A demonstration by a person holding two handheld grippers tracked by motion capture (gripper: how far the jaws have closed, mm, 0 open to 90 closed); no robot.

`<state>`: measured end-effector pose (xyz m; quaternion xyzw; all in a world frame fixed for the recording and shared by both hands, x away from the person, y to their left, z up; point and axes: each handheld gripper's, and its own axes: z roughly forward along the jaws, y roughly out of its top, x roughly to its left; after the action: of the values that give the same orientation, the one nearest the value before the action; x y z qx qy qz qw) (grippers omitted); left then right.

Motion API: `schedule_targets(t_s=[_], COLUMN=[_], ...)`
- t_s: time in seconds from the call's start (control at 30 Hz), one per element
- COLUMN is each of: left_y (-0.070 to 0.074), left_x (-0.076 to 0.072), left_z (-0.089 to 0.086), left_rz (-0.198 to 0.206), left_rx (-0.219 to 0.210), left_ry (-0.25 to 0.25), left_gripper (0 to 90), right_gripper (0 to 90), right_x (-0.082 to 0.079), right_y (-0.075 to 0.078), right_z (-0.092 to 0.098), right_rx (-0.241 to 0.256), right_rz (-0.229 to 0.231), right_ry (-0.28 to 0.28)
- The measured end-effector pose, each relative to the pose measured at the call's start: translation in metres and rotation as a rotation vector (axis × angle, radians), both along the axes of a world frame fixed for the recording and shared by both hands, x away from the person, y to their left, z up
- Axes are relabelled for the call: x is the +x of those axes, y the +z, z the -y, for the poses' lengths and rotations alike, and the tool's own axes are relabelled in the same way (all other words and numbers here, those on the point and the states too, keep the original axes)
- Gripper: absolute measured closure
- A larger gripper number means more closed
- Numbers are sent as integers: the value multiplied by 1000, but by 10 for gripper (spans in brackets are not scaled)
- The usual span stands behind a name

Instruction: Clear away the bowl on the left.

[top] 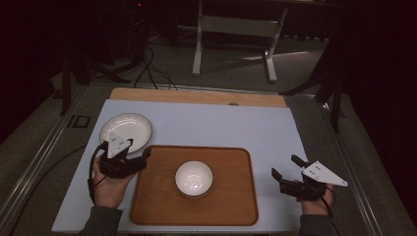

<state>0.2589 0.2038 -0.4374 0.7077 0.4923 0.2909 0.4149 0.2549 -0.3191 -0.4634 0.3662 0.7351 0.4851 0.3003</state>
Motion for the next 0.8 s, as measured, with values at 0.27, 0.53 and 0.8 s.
schedule_targets(t_s=[0.27, 0.53, 0.8], left_y=[-8, -19, -25], left_x=[-5, -11, -16], left_z=[-26, -43, -55], left_rz=[14, 17, 2], left_rx=[16, -2, -35], left_ry=[62, 112, 150], left_gripper=[320, 324, 325], right_gripper=[148, 148, 141], right_x=[1, 2, 3], right_y=[-1, -3, -5], right_z=[0, -3, -1], right_rx=[-1, -17, -18], right_rz=[-2, -9, -6], right_ry=[-1, -6, -16])
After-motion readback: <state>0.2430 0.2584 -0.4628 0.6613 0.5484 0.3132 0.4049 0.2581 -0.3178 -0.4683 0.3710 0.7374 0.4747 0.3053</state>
